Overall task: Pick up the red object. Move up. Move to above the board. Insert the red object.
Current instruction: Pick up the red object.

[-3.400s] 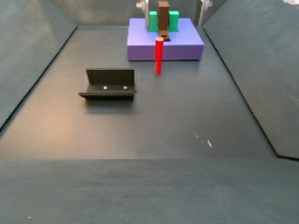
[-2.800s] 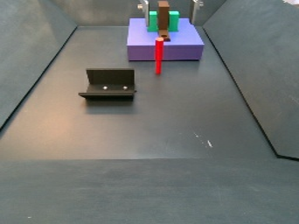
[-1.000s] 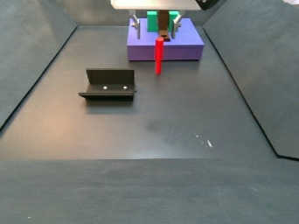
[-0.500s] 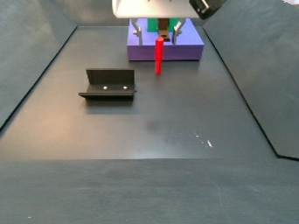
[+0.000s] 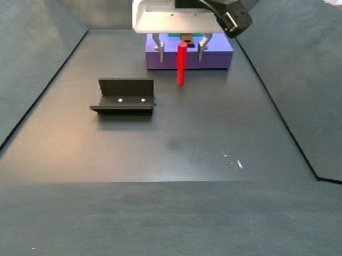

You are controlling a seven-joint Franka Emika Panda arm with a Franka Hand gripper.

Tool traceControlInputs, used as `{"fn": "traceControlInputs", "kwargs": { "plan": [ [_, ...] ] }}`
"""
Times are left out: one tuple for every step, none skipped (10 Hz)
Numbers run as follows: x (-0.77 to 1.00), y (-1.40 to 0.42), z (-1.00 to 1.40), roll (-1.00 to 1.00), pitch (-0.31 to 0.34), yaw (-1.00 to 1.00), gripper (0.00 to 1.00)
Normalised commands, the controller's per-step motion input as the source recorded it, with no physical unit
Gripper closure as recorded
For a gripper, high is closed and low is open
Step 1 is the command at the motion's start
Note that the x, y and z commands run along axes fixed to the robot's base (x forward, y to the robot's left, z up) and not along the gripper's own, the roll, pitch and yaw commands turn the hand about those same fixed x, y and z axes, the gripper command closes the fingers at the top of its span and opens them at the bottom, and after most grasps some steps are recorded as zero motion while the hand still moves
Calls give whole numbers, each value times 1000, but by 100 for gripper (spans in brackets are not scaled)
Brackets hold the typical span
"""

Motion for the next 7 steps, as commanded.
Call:
{"fn": "traceControlInputs", "kwargs": {
  "plan": [
    [-26,0,-154,26,-51,0,0],
    [-23,0,-160,33,-50,0,0],
    [-26,0,-11,9,-11,0,0],
    [0,0,0,0,0,0,0],
    [0,0,0,0,0,0,100],
    [0,0,0,0,0,0,100],
    [0,0,0,0,0,0,100]
  ]
}}
